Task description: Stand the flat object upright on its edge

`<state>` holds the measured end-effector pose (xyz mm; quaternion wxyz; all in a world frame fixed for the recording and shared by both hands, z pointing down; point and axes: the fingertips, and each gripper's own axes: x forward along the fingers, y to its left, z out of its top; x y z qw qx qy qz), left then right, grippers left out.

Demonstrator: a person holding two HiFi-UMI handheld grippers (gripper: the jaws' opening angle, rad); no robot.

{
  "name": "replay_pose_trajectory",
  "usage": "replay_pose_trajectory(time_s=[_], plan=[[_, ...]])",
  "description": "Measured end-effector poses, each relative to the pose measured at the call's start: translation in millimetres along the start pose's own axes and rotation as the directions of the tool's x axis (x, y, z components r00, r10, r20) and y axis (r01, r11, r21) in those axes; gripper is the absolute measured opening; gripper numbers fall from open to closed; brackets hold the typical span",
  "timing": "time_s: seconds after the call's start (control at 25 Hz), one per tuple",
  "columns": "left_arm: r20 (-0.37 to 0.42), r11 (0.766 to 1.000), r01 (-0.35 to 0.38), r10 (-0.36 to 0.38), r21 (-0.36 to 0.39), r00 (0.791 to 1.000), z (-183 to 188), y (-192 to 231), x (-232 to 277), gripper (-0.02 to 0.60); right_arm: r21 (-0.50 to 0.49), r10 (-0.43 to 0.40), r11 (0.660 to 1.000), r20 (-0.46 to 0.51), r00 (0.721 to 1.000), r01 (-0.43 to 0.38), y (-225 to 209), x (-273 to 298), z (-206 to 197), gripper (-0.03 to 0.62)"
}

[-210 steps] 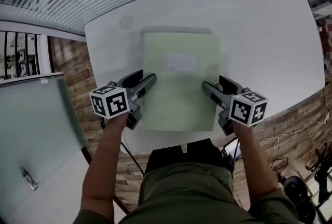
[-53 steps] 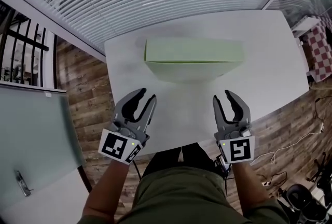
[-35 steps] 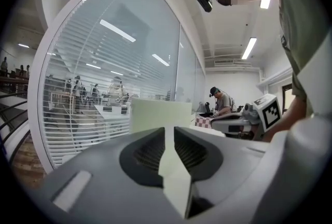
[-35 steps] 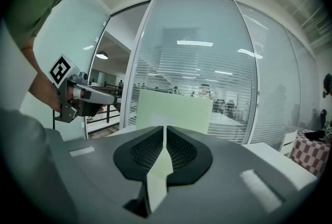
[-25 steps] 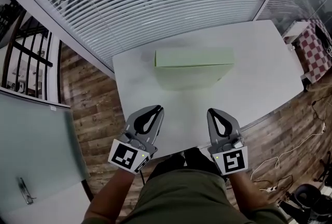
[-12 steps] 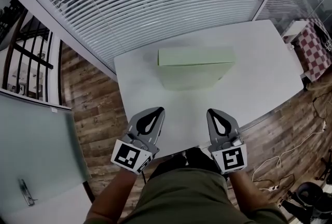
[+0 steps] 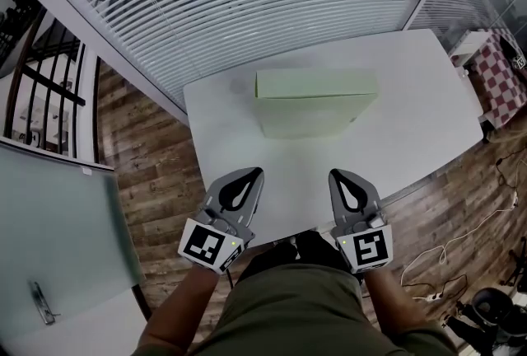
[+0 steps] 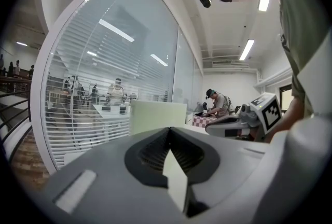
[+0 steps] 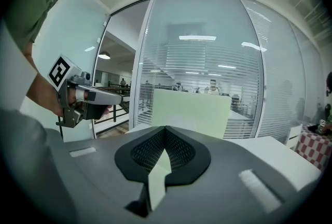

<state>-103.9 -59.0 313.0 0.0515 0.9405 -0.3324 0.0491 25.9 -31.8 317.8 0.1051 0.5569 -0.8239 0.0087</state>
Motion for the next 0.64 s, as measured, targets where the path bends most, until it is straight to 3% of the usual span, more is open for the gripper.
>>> replay_pose_trajectory(time_s=[0.64], plan=[[0.003,1.000,0.009,-0.009,-0.006,1.000,-3.1,-5.4,-1.9,0.000,-0.013,0.004,1.000,-0.010,1.000,-0.004,4.7,-7.9,-1.6,0.011]])
